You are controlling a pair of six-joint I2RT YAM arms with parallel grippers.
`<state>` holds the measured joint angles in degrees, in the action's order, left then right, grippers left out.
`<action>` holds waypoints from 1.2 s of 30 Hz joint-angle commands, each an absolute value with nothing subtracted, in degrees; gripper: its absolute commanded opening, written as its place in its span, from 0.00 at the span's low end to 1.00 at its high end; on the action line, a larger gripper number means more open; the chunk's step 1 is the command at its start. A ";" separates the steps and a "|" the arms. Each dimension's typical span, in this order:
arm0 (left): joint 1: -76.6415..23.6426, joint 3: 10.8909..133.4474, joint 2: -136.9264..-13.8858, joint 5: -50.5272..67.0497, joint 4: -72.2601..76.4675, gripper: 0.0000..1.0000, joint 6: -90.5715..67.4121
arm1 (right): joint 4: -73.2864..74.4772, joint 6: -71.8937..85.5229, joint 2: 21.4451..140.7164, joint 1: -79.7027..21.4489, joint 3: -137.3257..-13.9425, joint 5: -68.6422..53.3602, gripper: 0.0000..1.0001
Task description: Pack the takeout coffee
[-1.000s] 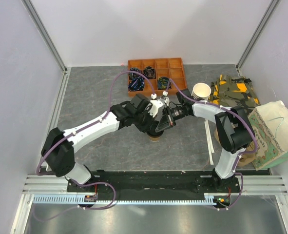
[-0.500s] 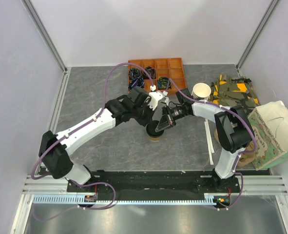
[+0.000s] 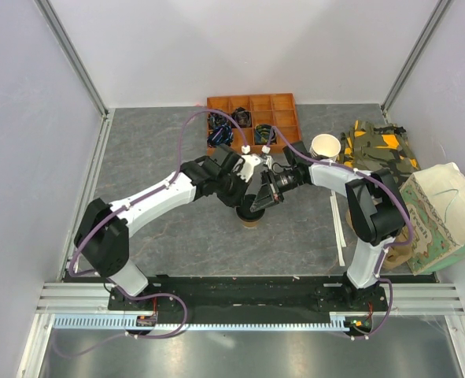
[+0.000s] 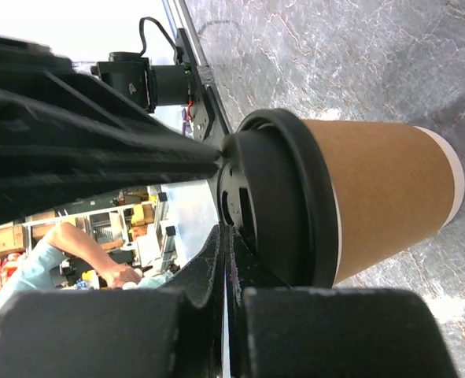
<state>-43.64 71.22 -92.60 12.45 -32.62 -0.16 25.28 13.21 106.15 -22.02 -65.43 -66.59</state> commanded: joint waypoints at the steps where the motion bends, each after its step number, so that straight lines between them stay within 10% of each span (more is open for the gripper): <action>1: -42.98 70.14 -89.83 14.76 -32.52 0.13 -0.97 | 25.75 8.96 108.63 -21.88 -66.01 -58.27 0.00; 19: -29.00 52.13 -81.99 55.63 6.83 0.31 -38.57 | 29.61 10.47 96.34 -21.80 -74.26 -61.80 0.04; 36: -28.65 51.94 -96.49 55.19 13.80 0.25 -47.37 | 45.18 -7.38 85.96 -31.63 -77.52 -18.03 0.16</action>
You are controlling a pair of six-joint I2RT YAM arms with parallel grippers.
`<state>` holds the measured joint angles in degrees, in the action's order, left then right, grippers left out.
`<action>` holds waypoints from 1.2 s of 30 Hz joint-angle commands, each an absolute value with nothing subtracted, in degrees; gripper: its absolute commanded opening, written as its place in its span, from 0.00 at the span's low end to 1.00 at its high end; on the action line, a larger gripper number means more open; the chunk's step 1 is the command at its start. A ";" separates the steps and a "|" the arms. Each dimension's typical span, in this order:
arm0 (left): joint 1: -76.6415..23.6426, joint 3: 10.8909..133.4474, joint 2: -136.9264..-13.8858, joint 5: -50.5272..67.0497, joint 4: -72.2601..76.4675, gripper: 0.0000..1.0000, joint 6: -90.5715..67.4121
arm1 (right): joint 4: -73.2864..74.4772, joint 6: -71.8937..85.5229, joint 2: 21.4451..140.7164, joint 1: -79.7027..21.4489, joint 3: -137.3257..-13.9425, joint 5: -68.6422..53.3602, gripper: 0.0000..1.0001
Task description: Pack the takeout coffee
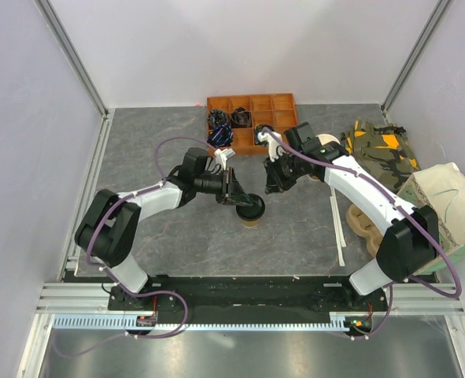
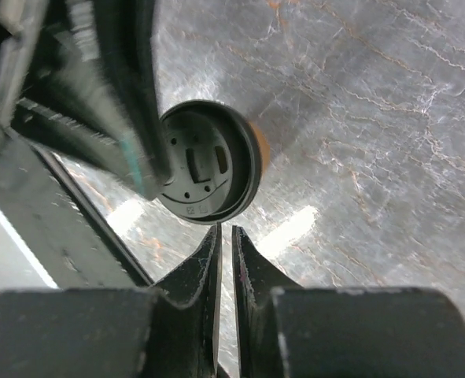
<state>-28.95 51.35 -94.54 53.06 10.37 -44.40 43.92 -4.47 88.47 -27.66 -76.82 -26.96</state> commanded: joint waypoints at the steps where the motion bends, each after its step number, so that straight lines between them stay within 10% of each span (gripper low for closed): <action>1: -28.57 51.94 -96.85 54.93 13.19 0.25 -47.29 | 45.26 -7.56 85.70 -32.77 -77.43 -15.76 0.16; 36: -27.69 51.68 -99.93 50.72 5.02 0.16 -42.72 | 43.69 -9.05 95.44 -42.98 -72.62 -8.09 0.14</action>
